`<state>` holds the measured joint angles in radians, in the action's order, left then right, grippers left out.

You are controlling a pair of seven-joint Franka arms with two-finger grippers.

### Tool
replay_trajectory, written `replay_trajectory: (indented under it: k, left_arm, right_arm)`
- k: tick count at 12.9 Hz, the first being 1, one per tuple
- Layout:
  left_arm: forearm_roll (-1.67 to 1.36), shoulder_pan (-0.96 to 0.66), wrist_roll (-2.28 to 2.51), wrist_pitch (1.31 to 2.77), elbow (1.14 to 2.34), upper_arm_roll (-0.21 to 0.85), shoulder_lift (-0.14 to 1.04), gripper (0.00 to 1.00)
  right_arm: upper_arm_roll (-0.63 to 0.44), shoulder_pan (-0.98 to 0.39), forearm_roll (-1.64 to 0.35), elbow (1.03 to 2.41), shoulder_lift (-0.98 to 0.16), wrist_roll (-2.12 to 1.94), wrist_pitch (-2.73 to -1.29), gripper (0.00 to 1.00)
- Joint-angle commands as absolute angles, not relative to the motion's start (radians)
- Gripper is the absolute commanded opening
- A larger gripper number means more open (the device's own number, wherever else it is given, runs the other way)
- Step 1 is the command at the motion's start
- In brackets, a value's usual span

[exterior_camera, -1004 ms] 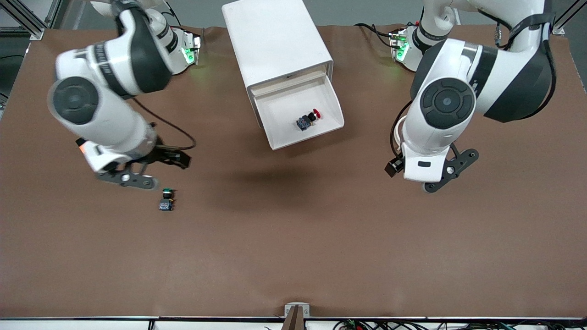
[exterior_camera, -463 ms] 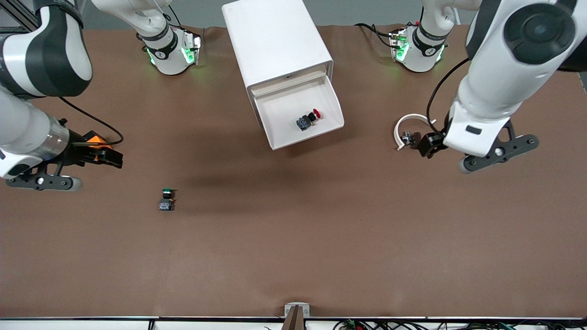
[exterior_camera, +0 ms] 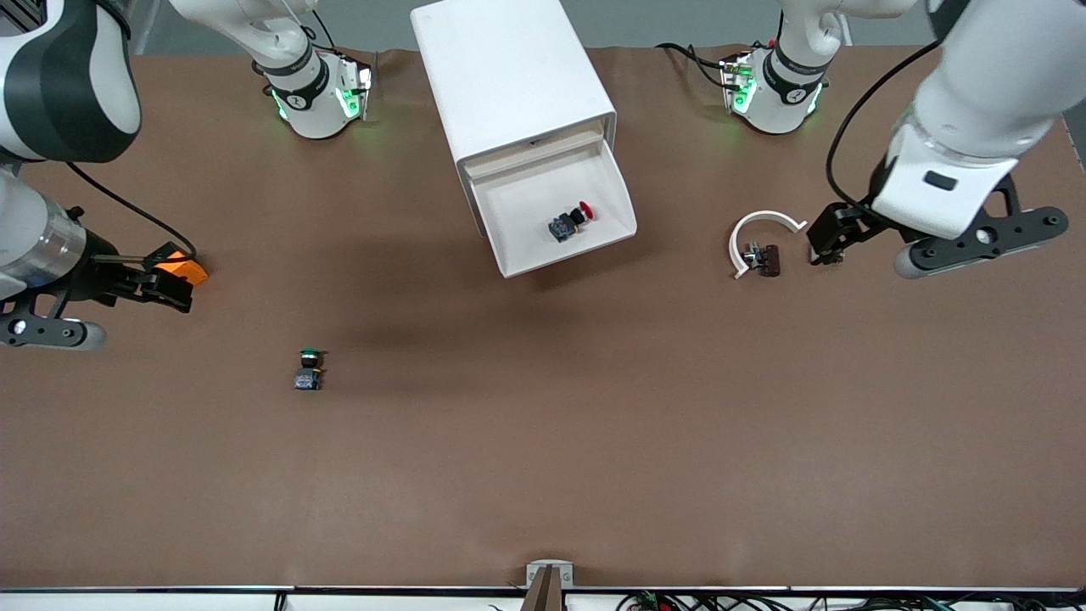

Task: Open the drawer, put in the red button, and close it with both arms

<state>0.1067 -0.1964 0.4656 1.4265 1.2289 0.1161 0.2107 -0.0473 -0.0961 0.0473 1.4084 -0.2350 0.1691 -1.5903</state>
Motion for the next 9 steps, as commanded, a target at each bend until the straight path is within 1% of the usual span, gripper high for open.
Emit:
replay_trajectory:
  k: [1, 5, 7, 9]
  left_arm:
    - [0.037, -0.079, 0.300, 1.465, 1.401, 0.140, 0.068, 1.00]
    - [-0.017, 0.023, 0.112, 1.476, 1.584, 0.133, -0.079, 1.00]
    - [-0.055, 0.060, 0.060, 1.488, 1.653, 0.127, -0.130, 1.00]
    - [-0.057, 0.063, 0.057, 1.502, 1.701, 0.121, -0.169, 1.00]
  right_arm:
    - [-0.017, -0.052, 0.012, 1.411, -0.229, 0.193, -1.553, 1.00]
    - [-0.023, -0.048, 0.020, 1.413, -0.196, 0.134, -1.546, 1.00]
    - [-0.026, -0.034, 0.020, 1.413, -0.176, 0.077, -1.522, 1.00]
    - [-0.026, -0.028, 0.026, 1.413, -0.158, 0.063, -1.519, 1.00]
